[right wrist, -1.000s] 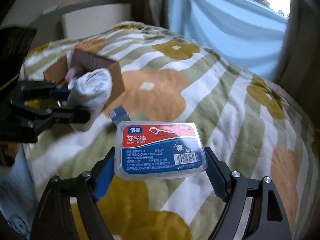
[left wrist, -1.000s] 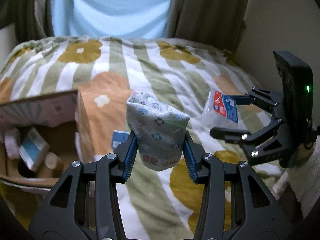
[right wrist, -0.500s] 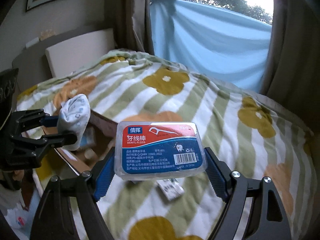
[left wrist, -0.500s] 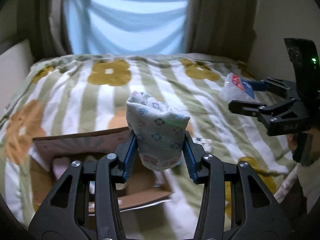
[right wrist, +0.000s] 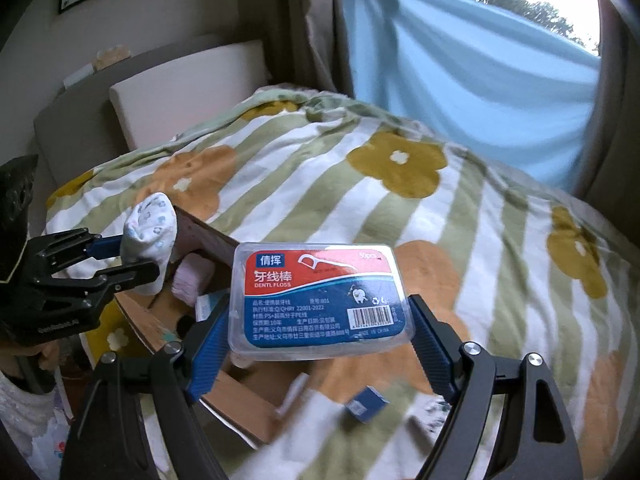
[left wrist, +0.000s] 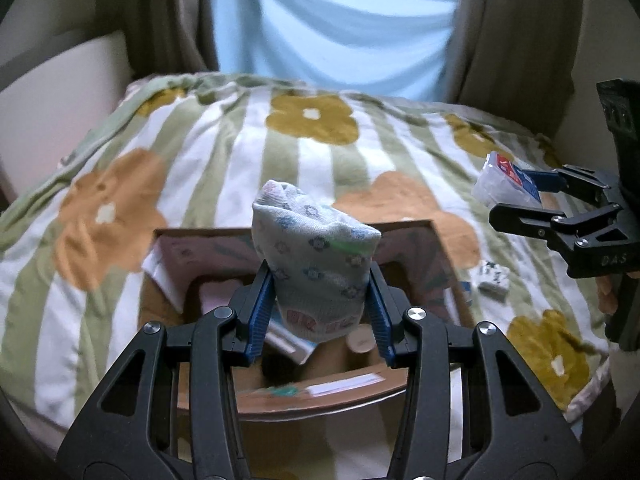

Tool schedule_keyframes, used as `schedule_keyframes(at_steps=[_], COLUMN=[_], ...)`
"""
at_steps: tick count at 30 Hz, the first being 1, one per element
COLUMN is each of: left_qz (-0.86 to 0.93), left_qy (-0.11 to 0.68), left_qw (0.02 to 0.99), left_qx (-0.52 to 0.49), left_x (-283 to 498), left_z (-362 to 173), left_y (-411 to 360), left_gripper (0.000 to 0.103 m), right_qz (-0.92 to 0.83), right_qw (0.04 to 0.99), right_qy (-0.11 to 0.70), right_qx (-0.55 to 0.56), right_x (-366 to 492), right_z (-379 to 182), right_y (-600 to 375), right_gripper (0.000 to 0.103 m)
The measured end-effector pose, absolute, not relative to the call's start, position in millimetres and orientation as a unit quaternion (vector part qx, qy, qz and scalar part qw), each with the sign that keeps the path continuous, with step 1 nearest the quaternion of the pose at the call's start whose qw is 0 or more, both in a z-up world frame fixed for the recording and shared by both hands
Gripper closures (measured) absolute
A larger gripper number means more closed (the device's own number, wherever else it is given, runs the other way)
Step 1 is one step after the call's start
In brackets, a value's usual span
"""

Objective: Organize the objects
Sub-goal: 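Carry the packet with the left tool over the box while the right tool carries the floss case, then open both tools to drop the packet and floss case into the box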

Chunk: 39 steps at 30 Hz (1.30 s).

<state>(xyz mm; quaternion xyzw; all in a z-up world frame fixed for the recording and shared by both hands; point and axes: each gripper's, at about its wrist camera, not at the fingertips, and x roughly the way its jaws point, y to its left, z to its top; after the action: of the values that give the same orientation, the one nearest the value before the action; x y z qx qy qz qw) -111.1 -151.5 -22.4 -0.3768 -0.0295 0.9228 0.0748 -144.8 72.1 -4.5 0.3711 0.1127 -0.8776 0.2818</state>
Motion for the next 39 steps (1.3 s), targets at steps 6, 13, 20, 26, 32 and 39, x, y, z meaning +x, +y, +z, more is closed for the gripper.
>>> schedule_keyframes(at_steps=[6,13,20,26,32,39], left_qz=[0.918,0.907,0.901,0.898,0.900,0.910], left_qy=[-0.041,-0.045,-0.051,-0.054,-0.042,-0.010], left_qw=[0.062,0.048,0.040,0.036,0.039,0.017], left_qx=[-0.390,-0.415,-0.428,-0.434,-0.432,-0.415], left_x=[-110.1,-108.4,-105.2,-101.6,-100.7,-97.0], left_z=[-46.8,-83.2,-101.5,-106.1,-103.1,-92.1], left_y=[-176.6,-197.0,-213.6,-220.3,-216.9,-201.2], left_gripper=[0.063,0.063,0.063,0.063,0.063,0.000], right_qz=[-0.861,-0.842,-0.829,-0.823,-0.823,-0.815], right_qw=[0.295,0.309,0.312,0.310,0.307,0.309], right_qy=[0.112,0.118,0.130,0.140,0.136,0.130], right_qx=[0.398,0.426,0.445,0.456,0.458,0.473], right_x=[-149.1,-153.8,-150.8,-144.6,-142.4,-142.2], right_z=[-29.0,-60.2,-80.1,-91.1,-92.1,-90.5], right_y=[36.7,7.2,-13.5,-21.4,-22.0,-21.7], right_gripper=[0.023,0.023,0.023,0.023,0.023,0.018])
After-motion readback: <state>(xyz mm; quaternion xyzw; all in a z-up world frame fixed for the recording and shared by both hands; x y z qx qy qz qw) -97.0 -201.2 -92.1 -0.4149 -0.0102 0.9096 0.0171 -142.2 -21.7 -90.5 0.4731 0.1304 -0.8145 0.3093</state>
